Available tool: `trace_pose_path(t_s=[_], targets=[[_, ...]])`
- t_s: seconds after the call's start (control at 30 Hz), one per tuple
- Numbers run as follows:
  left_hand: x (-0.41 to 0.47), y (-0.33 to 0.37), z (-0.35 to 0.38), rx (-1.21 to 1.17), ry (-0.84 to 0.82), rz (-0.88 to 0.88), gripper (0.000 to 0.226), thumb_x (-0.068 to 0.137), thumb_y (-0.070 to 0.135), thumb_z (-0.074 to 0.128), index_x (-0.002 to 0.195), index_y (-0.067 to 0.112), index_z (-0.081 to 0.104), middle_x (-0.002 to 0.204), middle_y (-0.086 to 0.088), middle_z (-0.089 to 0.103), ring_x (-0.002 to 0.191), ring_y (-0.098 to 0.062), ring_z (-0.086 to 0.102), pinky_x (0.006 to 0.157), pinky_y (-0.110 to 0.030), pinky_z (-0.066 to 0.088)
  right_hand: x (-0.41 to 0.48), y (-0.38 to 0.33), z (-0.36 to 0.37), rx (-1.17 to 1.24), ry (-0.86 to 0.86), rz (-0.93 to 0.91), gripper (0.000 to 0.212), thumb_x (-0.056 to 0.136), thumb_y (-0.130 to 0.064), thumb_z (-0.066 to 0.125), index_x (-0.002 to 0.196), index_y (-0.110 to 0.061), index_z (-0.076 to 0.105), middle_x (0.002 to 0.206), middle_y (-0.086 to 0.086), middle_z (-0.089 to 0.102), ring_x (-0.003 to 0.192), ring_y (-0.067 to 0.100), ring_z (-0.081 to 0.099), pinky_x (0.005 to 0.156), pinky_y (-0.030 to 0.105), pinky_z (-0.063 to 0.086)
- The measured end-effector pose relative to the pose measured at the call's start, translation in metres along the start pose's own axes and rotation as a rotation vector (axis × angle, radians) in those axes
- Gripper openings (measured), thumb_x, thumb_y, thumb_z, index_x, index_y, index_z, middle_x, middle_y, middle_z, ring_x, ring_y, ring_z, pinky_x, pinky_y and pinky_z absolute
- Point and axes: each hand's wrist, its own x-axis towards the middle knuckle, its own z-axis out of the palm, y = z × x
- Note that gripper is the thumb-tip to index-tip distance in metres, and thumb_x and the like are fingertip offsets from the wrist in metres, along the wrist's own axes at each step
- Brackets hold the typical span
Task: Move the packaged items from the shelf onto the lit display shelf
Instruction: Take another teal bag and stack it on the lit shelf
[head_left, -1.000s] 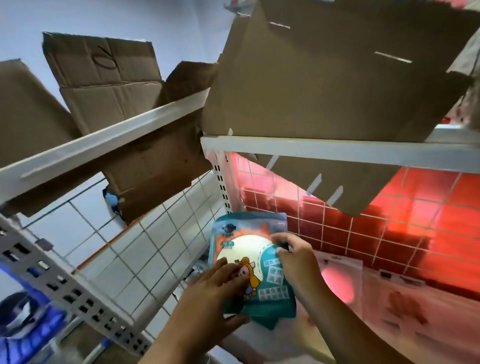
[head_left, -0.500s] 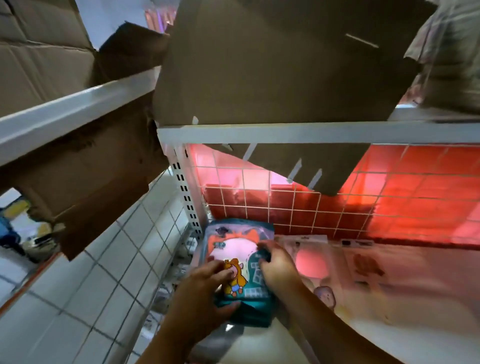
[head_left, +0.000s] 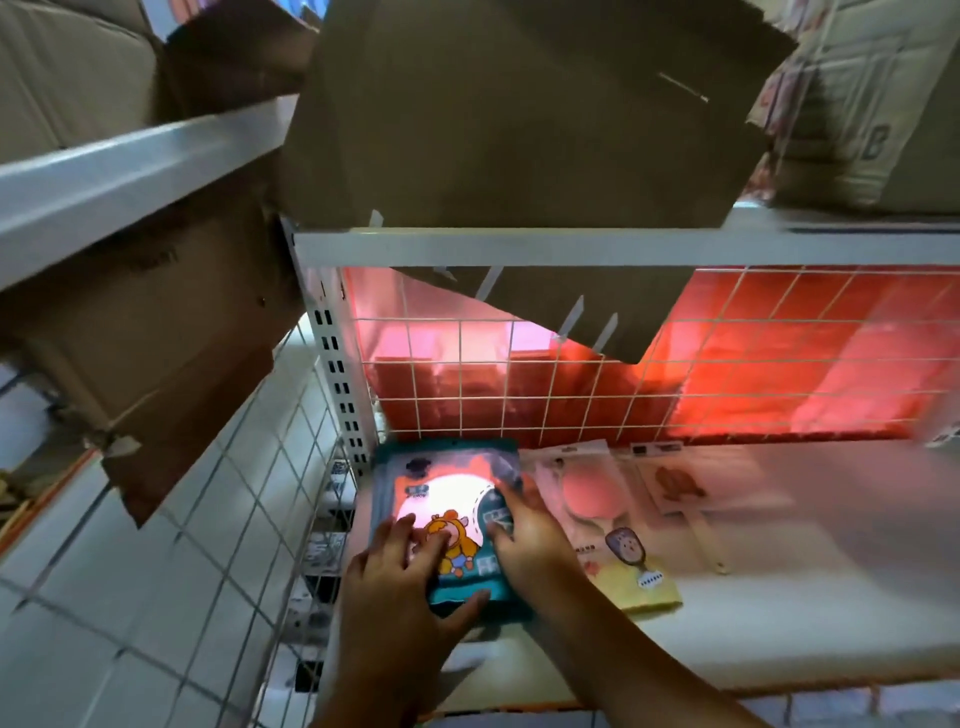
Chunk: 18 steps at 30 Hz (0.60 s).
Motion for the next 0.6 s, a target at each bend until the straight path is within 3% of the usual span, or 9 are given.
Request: trace_pose_path(t_s=[0.1,0.2,0.3,0.43,0.53,0.6], targets=[[0.000,-0.003,0.003,-0.050,0.056,-0.058,0.080,0.082,0.084,0.033,0.144,0.036,0.052,0.152,-0.006,0.046,0.134,-0.025,0.048,0.104,-0.046,0.049,0.000,0.001,0.003,0.026,0.013,-0.015,0.068,0.102,-0.024,0.050,0.149,-0.061,0.016,0.147,-0.014,0.040,0.095,0.003,0.057,0.080,0.020,0.054],[0.000,-0.005,0.005,-0.092,0.063,-0.122,0.073,0.087,0.075,0.046,0.147,0.034,0.050,0.155,-0.005,0.045,0.134,-0.023,0.051,0.105,-0.040,0.048,0.003,0.003,0.006,0.013,0.020,-0.044,0.067,0.102,-0.022,0.051,0.150,-0.057,0.020,0.149,-0.018,0.038,0.090,0.001,0.054,0.070,0.011,0.045],[0.001,-0.004,0.006,-0.128,0.064,-0.152,0.067,0.089,0.065,0.059,0.146,0.031,0.051,0.155,-0.006,0.045,0.134,-0.025,0.051,0.104,-0.041,0.050,0.008,0.007,0.011,0.006,0.021,-0.070,0.064,0.101,-0.023,0.051,0.150,-0.052,0.023,0.154,-0.021,0.029,0.103,0.004,0.053,0.080,0.012,0.041],[0.002,-0.006,0.010,-0.129,0.054,-0.144,0.068,0.090,0.063,0.057,0.149,0.031,0.048,0.159,-0.004,0.041,0.139,-0.024,0.046,0.105,-0.042,0.050,0.007,0.012,0.012,0.000,0.009,-0.066,0.062,0.101,-0.026,0.051,0.152,-0.048,0.025,0.158,-0.023,0.021,0.108,0.004,0.052,0.085,0.013,0.040],[-0.001,-0.007,0.012,-0.077,0.042,-0.105,0.076,0.085,0.073,0.054,0.148,0.030,0.051,0.156,-0.009,0.045,0.138,-0.030,0.047,0.099,-0.047,0.053,0.008,0.012,0.011,-0.007,0.015,-0.080,0.063,0.101,-0.027,0.051,0.151,-0.051,0.021,0.155,-0.024,0.023,0.107,0.004,0.051,0.085,0.014,0.042],[-0.004,-0.007,0.012,-0.043,0.031,-0.098,0.088,0.080,0.086,0.040,0.147,0.030,0.052,0.154,-0.012,0.045,0.134,-0.032,0.051,0.093,-0.048,0.056,0.006,0.011,0.011,0.031,0.026,-0.072,0.062,0.100,-0.027,0.052,0.149,-0.052,0.022,0.155,-0.024,0.021,0.113,0.005,0.052,0.091,0.019,0.048]])
